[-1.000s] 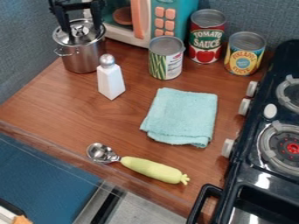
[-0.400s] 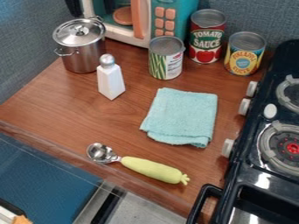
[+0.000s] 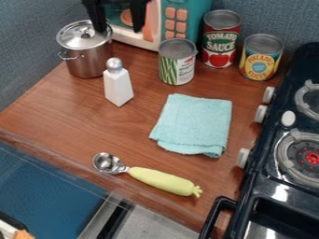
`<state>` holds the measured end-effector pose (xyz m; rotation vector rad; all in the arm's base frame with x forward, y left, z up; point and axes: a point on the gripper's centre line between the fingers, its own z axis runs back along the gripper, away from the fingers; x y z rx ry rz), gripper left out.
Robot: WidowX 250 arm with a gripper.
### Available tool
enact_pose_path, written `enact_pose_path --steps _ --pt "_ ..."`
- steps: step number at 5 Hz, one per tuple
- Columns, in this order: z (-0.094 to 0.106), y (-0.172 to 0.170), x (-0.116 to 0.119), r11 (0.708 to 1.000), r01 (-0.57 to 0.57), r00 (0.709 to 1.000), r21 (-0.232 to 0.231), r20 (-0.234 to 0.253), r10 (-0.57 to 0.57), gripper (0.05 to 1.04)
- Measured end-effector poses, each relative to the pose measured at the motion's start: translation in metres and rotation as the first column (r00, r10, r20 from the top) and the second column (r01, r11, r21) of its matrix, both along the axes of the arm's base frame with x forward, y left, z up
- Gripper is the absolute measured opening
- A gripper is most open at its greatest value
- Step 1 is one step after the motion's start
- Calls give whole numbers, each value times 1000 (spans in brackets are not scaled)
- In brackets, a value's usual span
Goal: Took the lid and closed the metalic pot
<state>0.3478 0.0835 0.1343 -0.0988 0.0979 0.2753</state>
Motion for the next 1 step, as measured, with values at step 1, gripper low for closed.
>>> enact_pose_path --steps 1 --pt "1 -16 -11 998 45 999 47 10 -46 1002"
